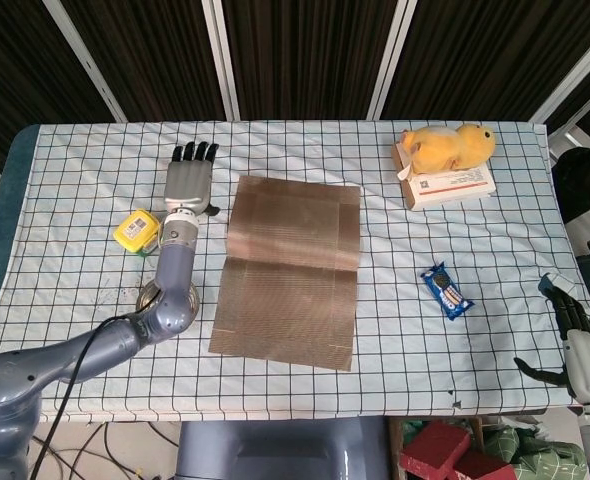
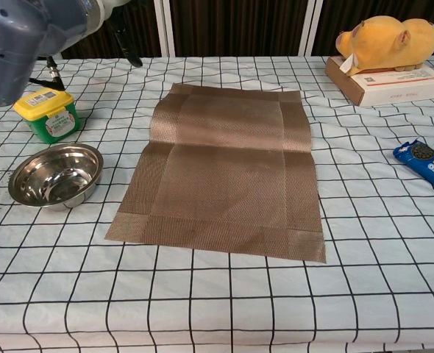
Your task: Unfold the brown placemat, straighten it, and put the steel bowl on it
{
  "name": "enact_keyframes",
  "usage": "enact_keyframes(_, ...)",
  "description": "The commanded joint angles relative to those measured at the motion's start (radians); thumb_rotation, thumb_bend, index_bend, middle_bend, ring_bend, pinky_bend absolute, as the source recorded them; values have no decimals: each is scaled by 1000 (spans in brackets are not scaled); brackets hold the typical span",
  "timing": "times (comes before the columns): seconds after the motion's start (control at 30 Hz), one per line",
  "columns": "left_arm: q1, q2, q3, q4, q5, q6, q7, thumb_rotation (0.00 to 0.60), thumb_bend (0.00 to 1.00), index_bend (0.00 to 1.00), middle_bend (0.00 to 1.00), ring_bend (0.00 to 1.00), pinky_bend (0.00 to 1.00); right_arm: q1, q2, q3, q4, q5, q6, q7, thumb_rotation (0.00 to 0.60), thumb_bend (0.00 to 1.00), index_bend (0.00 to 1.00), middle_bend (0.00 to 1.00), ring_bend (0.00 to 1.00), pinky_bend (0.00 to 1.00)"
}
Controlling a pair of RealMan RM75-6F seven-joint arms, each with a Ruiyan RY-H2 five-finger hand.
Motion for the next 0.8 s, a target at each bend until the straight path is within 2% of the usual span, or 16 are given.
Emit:
enact_keyframes(0.03,158,155,84,-230,124,79,-106,600,27,125,70,12,77,0,-2,0,-1,5,0,-9,600,88,0,0,0,160)
enact_keyframes(0.17,302,292,158,-436,246,170,-200,600,18,131,70,12,76,0,-7,1,0,12,2,-25,600,87,0,0,0,160)
enact_keyframes(0.3,436,410,226,-591,367,266,-305,600,0,131,69,12,76,-1,-14,2,6,8,9,-32,600,67,0,0,0,160)
enact_keyframes(0.47,585,523,306,-716,500,385,-428,600,0,108,69,12,76,-5,-27,2,20,-3,27,-42,600,36,0,0,0,160)
enact_keyframes(0.63,716,563,394,-760,620,500,-534,600,4,54,68,12,77,-8,-41,1,36,-21,52,-67,600,31,0,0,0,160)
enact_keyframes(0.8,810,528,445,-692,702,601,-611,600,5,50,68,12,77,-10,-51,-2,45,-41,72,-107,600,31,0,0,0,160)
